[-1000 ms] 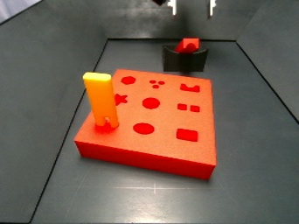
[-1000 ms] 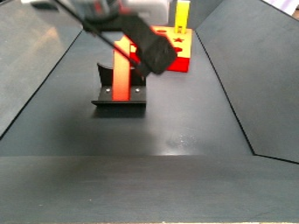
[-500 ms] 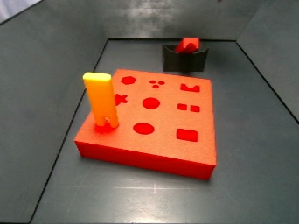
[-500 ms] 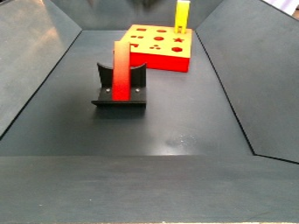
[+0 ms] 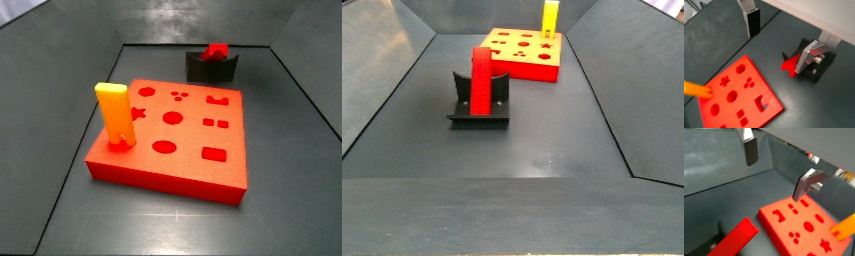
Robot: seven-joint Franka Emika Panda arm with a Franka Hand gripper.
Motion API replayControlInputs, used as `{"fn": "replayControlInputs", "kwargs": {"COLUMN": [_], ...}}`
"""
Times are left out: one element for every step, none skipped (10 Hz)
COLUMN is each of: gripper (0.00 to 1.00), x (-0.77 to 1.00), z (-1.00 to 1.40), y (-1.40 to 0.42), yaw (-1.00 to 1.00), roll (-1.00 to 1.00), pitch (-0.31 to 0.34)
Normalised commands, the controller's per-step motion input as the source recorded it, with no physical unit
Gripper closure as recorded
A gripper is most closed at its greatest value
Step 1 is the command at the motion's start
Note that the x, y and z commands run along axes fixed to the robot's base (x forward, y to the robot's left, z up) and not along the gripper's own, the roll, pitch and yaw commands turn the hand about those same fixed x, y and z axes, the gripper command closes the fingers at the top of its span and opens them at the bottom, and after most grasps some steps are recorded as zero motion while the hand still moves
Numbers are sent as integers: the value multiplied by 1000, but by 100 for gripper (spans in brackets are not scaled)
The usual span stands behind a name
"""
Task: Pick up the arch object. Move up. Place the arch object on the fixture. Regrasp the arch object. Rotate the arch object. Move to above the board. Insert the arch object.
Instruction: Regrasp the arch object.
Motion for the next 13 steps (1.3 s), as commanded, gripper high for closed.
{"fn": "replayControlInputs", "kwargs": {"gripper": [0,0,0,0,0,0,0,0,0,0,0,0,0], "x": [-17,-17,-13,-5,2,6,5,10,21,31,40,59,71], "z": [15,11,21,10,7,10,8,7,2,2,-1,2,-1], "y": [-20,-25,-17,-18,-19,-14,-15,-21,-19,-24,-24,-29,-32], "yaw": [23,23,24,25,26,28,29,31,34,37,39,47,51], "roll": [1000,1000,1000,1000,1000,1000,1000,1000,1000,1000,1000,1000,1000], "pitch": [24,22,18,16,14,15,19,25,35,43,50,74,84]}}
